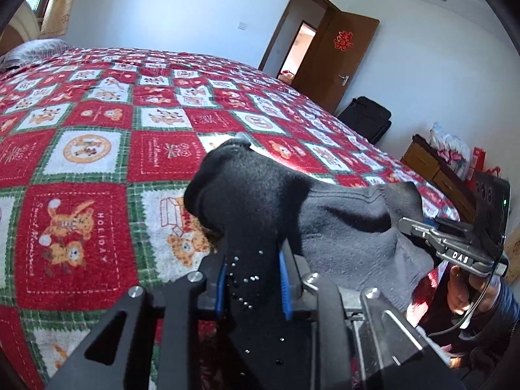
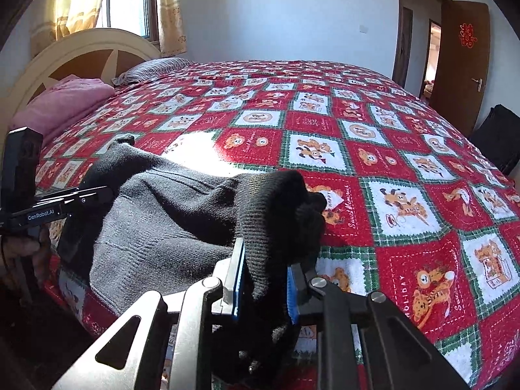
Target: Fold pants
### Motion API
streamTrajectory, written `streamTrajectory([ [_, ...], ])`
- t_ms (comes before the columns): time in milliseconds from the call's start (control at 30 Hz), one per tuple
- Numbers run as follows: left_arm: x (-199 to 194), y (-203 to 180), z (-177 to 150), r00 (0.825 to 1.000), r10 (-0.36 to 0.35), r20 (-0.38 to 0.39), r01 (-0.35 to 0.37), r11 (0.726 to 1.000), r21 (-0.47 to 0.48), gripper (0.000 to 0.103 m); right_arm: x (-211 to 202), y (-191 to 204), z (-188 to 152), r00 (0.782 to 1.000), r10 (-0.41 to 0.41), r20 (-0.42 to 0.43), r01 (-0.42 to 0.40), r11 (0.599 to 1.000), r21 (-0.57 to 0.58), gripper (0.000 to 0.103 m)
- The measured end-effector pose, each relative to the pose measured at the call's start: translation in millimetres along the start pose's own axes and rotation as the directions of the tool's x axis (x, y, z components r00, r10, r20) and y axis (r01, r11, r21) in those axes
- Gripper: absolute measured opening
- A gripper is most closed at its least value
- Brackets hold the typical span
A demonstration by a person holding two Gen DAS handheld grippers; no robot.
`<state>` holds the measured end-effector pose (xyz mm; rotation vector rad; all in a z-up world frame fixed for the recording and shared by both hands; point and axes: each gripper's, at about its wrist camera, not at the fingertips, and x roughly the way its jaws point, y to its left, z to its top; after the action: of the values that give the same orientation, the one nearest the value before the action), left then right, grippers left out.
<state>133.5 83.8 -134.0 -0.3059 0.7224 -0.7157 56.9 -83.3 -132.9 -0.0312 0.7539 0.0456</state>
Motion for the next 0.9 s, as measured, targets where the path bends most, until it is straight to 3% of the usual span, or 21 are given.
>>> streamTrajectory([
  [333, -41.6, 2.8, 17.1, 0.999, -0.014, 0.051, 0.015, 1.000, -0.018, 0.016, -12.4, 24.9, 41.2, 0.998, 0.012, 0.065, -0.007, 0.997, -0.081, 0.020],
  [633, -90.4, 35.0, 27.4, 0.990, 0.092, 0.104, -0.088, 0.995, -0.035, 0.015, 8.3, 77.9, 88.6, 0.991, 0.085, 0.105, -0.064, 0.980, -0.188, 0.020],
  [900, -133.0, 70.8, 32.8, 0.967, 0.189, 0.168, -0.177, 0.981, -0.084, 0.014, 27.0, 133.0, 113.2, 0.980, 0.173, 0.097, -0.143, 0.954, -0.262, 0.020],
])
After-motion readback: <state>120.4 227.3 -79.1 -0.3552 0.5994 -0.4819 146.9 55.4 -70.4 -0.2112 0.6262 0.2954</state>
